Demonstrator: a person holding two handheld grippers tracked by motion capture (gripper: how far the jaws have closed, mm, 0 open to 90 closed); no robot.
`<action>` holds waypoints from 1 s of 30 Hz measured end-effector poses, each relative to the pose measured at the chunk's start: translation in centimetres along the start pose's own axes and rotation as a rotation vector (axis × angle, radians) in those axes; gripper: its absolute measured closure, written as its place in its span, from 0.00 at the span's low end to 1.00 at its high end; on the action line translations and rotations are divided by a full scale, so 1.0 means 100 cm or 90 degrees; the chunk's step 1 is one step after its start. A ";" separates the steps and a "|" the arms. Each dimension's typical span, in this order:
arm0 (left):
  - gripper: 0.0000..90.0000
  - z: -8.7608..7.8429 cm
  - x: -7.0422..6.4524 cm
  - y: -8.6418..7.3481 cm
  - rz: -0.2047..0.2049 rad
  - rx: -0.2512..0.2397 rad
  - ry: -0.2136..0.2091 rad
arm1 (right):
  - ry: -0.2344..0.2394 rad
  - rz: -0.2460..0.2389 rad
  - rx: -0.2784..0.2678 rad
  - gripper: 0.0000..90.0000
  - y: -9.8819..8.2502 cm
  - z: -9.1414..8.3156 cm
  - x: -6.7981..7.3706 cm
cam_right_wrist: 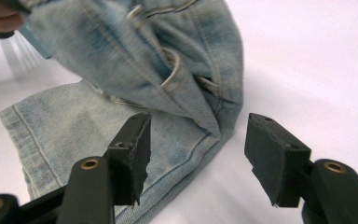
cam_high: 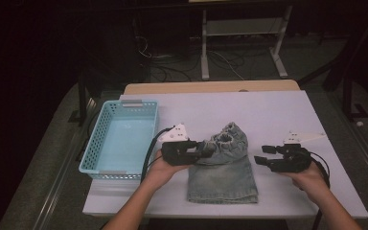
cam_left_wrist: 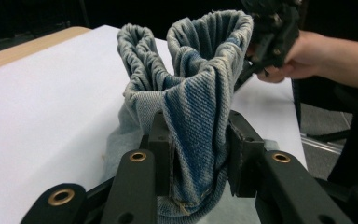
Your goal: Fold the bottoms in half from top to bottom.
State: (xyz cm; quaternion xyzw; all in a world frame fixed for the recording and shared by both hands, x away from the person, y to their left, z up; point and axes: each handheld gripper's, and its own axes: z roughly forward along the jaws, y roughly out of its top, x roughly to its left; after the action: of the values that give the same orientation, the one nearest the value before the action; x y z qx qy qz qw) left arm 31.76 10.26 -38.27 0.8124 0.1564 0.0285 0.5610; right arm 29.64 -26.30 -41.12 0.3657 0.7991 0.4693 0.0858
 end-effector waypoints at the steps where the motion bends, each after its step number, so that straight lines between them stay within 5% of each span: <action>1: 0.74 0.000 -0.002 -0.001 0.003 0.003 0.000 | -0.002 0.001 0.000 0.44 0.000 -0.001 0.000; 22: 0.68 -0.006 -0.034 -0.026 0.041 0.079 -0.033 | -0.004 0.008 0.004 0.42 -0.010 -0.007 0.003; 30: 0.61 -0.008 -0.041 -0.036 0.033 0.103 -0.047 | 0.003 0.003 0.008 0.42 -0.009 -0.006 0.004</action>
State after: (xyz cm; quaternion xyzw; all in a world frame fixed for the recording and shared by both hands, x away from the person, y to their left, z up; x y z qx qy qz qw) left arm 26.87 10.97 -40.77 0.8592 0.1162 0.0000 0.4982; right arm 28.63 -26.72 -41.51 0.3674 0.8011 0.4655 0.0805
